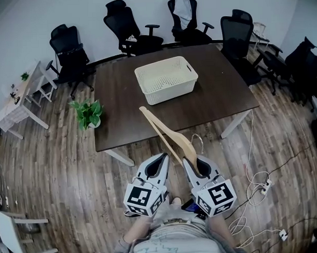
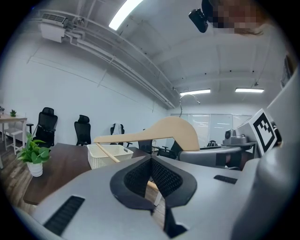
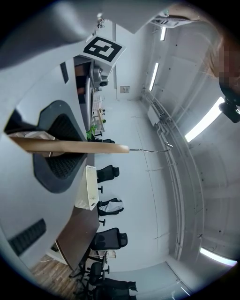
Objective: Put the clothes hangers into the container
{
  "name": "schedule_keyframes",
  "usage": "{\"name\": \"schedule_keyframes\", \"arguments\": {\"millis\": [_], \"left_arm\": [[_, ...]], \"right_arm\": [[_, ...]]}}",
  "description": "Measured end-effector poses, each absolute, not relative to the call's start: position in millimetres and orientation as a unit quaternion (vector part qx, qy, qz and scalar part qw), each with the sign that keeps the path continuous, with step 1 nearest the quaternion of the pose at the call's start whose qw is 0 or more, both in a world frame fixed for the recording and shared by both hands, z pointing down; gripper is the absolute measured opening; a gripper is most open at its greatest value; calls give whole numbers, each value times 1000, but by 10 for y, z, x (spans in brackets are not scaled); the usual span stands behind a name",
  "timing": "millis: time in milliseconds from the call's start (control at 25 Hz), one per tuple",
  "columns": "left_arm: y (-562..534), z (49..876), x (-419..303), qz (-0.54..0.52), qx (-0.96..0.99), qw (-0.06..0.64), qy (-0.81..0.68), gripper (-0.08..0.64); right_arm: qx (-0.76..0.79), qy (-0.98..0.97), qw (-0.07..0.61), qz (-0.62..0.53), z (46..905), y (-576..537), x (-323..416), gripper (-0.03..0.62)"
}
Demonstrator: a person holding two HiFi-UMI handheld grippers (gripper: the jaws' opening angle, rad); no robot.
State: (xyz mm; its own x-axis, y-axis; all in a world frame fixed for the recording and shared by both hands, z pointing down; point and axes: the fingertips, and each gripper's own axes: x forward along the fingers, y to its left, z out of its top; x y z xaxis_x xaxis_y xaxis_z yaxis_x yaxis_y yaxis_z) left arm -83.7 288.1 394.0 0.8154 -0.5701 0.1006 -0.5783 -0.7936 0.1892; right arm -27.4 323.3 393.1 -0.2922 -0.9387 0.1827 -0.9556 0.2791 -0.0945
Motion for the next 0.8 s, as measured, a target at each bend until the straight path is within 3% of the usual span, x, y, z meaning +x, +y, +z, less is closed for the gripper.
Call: {"name": "schedule_keyframes", "arguments": {"millis": [800], "left_arm": [[1621,3856,-677,-17,963,114,-242,11]], "right_arm": [[639,-764,46,80,3870,2054,-216,58]]}}
